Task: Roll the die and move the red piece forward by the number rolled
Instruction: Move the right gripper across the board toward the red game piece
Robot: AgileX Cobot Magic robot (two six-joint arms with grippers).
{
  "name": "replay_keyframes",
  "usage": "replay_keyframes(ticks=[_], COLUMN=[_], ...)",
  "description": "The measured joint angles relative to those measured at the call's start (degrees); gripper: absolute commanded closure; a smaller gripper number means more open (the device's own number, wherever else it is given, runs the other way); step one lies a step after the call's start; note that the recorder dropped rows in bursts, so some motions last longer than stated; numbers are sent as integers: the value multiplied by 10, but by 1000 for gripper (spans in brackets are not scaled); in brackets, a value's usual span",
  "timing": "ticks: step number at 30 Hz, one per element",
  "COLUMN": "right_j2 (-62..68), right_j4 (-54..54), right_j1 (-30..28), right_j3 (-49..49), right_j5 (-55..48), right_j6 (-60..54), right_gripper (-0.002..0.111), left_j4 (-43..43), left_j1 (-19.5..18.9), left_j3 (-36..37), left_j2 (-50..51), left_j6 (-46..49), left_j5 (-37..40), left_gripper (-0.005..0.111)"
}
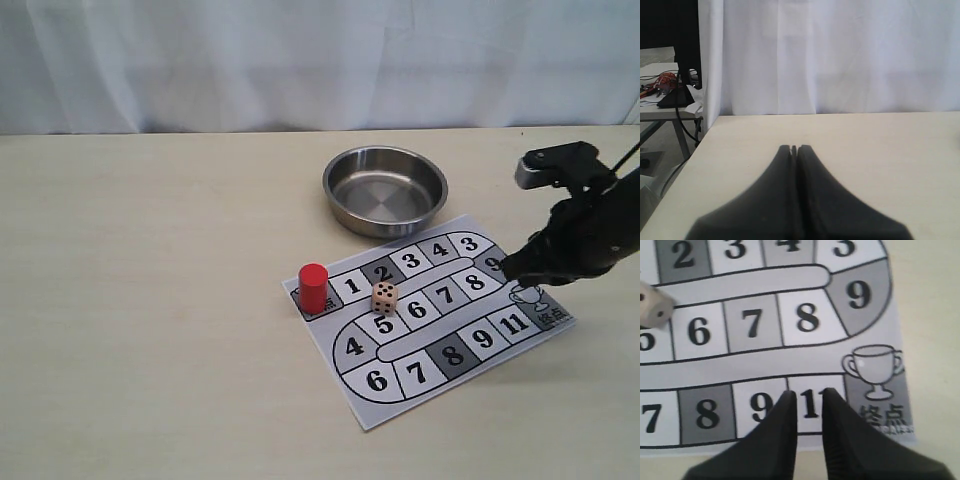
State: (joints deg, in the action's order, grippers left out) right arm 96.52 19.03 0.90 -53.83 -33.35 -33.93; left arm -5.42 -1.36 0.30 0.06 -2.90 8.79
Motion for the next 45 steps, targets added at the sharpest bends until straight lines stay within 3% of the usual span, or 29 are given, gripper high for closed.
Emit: replay_keyframes(ticks=[6, 19, 45], right_j2=[0, 70, 147], right_j4=[0, -1, -1], right_j1=[74, 172, 179], right_j3=[0, -1, -38], right_j5=[17, 48, 42], right_j6=[-7, 3, 45], right_gripper=[99, 99, 99], left_j4=[0, 0, 0], left_j1=[0, 0, 0], left_j3=[0, 0, 0], left_j2=[0, 0, 0], left_j6=[0, 0, 0], left_j5=[0, 0, 0], left_gripper=[107, 107, 107])
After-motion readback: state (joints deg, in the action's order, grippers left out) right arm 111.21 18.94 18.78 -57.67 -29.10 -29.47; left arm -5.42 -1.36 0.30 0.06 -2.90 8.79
